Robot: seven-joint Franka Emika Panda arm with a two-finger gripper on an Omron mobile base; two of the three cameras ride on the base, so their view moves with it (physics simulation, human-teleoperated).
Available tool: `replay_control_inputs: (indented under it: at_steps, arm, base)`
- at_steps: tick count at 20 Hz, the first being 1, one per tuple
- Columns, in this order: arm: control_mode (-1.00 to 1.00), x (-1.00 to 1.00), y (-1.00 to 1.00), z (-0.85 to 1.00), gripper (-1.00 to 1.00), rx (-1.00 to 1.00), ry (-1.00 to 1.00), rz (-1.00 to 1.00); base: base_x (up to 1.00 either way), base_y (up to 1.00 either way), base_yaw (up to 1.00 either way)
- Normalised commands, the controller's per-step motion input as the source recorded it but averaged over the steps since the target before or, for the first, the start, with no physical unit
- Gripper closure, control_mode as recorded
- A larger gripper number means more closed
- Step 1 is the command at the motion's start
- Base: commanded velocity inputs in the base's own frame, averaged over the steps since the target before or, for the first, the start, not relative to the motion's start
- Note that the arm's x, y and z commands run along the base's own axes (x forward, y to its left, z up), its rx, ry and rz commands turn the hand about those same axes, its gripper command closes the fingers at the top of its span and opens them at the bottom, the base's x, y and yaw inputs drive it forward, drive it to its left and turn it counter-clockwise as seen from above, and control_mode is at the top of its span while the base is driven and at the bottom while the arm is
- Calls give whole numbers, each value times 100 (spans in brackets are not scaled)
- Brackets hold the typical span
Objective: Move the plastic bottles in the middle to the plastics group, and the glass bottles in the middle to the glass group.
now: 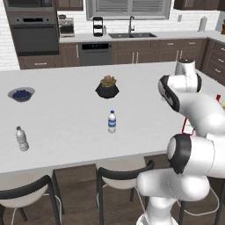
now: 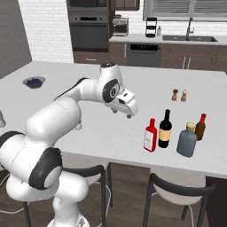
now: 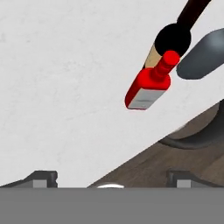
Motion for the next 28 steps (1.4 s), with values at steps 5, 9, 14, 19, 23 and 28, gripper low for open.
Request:
replay_control_inputs:
  at_steps: [5, 9, 14, 19, 23, 28]
  arm:
    - [-100, 4, 100, 0, -100, 2, 7, 0]
    - [-100, 24, 100, 0, -100, 12, 21, 0]
    - [-100, 22, 100, 0, -100, 17, 20, 2]
    - [-100, 19, 89, -2, -100, 20, 11, 5]
    - [-100, 45, 62, -9, -100, 14, 5, 3]
    - [-100, 48, 39, -17, -100, 3, 2, 3]
  base:
    - [0, 0, 0]
    - [0, 0, 0]
    - [0, 0, 0]
    - [0, 0, 0]
    - [0, 0, 0]
    - [0, 0, 0]
